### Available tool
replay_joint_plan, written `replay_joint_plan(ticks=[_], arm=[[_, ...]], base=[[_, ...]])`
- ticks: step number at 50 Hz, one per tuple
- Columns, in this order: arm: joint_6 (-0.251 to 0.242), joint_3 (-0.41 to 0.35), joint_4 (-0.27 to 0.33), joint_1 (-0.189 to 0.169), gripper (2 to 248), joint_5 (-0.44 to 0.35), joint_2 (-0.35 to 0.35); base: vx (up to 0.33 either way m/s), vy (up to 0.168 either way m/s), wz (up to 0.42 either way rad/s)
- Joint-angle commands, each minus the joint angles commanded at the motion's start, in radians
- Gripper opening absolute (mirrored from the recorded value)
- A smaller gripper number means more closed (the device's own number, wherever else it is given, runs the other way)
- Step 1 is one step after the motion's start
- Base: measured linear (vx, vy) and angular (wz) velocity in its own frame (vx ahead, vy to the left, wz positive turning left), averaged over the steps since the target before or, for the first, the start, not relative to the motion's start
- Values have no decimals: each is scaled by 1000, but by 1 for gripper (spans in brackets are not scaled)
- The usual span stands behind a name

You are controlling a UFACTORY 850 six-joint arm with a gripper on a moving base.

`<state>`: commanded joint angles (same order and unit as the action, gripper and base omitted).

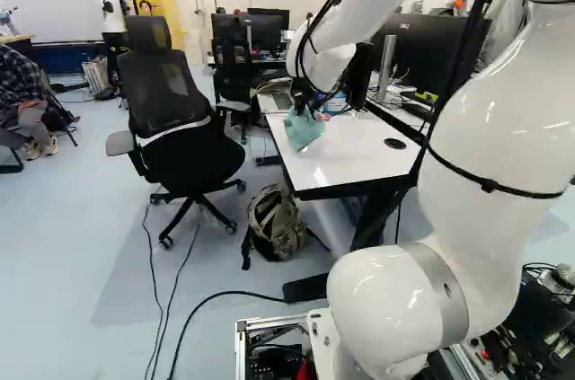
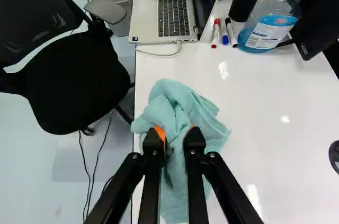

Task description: Clean the table with the green towel

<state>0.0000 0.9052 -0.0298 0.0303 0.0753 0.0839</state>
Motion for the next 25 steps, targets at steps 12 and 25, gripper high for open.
replay_joint_plan(ticks=[12,25], arm=[[0,33,0,2,51,-49,58],[0,36,0,2,51,-63,90]], base=[[0,0,0],[0,0,0]])
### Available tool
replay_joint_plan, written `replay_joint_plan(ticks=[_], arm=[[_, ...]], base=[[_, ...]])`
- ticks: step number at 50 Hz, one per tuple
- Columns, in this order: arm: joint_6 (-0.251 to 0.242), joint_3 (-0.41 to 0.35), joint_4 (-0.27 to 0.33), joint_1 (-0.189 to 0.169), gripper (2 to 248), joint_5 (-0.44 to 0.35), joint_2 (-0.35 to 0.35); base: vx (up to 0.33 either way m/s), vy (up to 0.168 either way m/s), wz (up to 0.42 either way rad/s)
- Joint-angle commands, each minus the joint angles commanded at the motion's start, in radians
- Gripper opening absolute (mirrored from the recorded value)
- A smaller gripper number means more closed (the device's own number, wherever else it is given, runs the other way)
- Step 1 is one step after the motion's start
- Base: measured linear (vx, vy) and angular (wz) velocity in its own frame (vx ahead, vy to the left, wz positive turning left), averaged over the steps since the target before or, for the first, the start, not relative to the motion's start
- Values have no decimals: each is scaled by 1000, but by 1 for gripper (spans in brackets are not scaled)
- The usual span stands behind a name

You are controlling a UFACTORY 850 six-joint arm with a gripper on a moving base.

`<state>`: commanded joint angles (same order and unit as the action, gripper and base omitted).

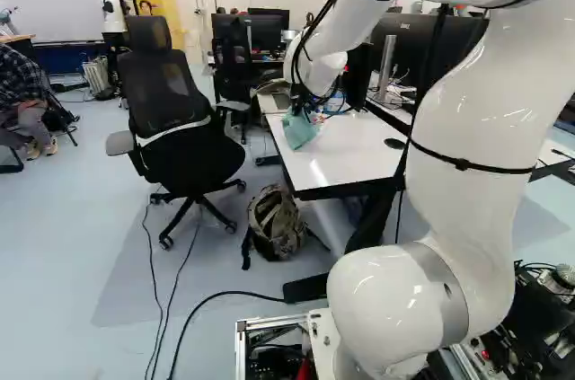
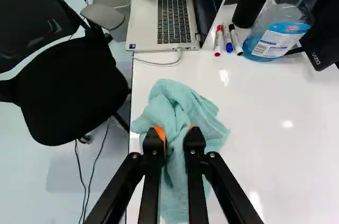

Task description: Clean the table with the green towel

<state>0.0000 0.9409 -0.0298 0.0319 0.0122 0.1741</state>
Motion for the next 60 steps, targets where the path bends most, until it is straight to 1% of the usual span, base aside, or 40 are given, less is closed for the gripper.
replay_joint_plan(ticks=[15,31,49,60], arm=[[0,4,0,0,51,-1,38],[0,5,0,0,51,-1,44],[0,13,0,0,51,-1,89],[0,13,0,0,51,-1,89]], base=[[0,0,0],[0,0,0],[0,0,0],[0,0,0]])
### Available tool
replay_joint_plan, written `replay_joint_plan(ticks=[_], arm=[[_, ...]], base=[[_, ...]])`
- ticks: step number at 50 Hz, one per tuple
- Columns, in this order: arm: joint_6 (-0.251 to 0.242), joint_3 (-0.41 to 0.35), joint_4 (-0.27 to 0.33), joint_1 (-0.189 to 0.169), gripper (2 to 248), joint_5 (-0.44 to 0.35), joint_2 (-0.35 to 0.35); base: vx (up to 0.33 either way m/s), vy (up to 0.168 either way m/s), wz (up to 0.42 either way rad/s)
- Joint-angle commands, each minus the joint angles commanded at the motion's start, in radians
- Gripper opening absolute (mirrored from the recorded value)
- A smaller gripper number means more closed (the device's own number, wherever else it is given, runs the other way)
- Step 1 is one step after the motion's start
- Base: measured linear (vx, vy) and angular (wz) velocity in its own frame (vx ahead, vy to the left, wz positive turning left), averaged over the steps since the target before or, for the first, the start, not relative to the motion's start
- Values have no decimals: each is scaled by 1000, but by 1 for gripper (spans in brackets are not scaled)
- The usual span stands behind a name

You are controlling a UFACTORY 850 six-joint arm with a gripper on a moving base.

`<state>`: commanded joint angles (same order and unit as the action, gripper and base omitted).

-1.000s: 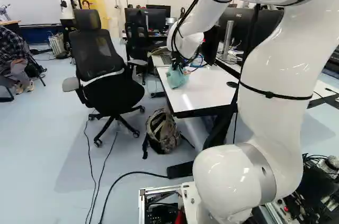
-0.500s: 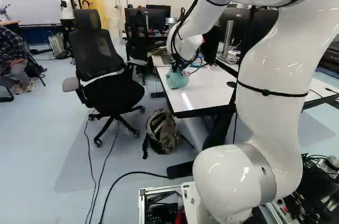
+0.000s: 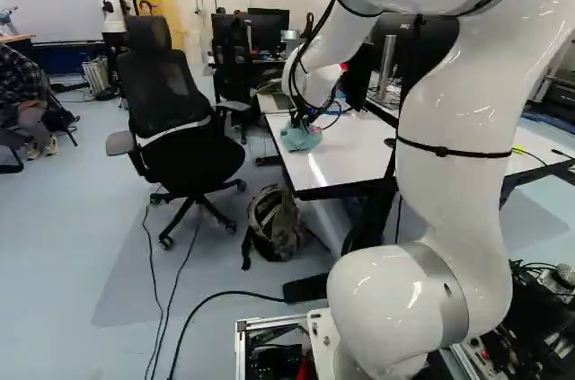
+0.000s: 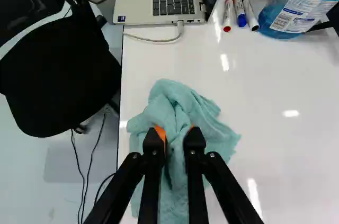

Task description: Clean the table with the green towel

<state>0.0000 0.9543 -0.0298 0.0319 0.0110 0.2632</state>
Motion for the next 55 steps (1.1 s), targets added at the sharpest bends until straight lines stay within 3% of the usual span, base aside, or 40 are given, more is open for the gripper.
replay_joint_plan(ticks=[35,55], arm=[[0,0,0,0,51,87,0],[0,0,0,0,51,89,0]], base=[[0,0,0],[0,0,0]])
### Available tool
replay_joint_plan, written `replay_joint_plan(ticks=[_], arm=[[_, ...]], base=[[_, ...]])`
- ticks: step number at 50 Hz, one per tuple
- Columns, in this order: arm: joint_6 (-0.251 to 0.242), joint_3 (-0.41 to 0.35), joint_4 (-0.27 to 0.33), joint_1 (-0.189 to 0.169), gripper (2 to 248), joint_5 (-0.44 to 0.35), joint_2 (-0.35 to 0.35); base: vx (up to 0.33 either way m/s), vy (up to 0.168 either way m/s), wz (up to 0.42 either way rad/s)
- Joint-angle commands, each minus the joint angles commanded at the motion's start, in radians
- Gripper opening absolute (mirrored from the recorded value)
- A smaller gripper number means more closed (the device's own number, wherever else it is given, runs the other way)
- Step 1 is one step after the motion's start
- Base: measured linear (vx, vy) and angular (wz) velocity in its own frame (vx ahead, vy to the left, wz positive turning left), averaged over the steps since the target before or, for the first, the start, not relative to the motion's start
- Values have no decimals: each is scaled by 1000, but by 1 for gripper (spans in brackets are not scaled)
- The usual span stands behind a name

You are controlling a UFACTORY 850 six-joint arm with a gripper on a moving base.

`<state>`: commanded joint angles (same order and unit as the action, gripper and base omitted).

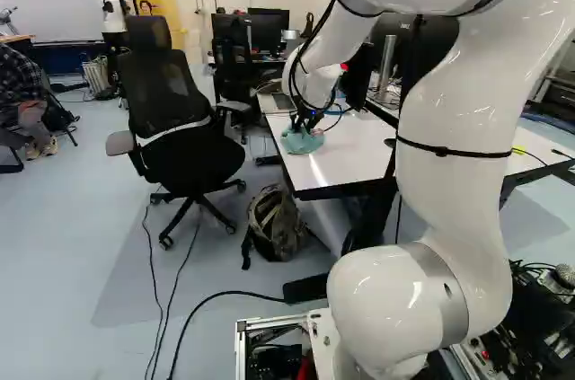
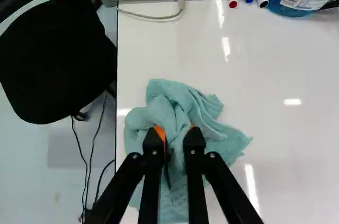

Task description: Clean the table with the green towel

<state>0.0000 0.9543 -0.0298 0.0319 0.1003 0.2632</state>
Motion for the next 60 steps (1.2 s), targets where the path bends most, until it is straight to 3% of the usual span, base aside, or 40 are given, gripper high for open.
replay_joint_plan(ticks=[26,38,48,60], arm=[[0,0,0,1,51,16,0],[0,12,0,28,51,16,10],[0,41,0,54,51,16,34],[0,101,0,53,51,16,82]], base=[[0,0,0],[0,0,0],[0,0,0],[0,0,0]])
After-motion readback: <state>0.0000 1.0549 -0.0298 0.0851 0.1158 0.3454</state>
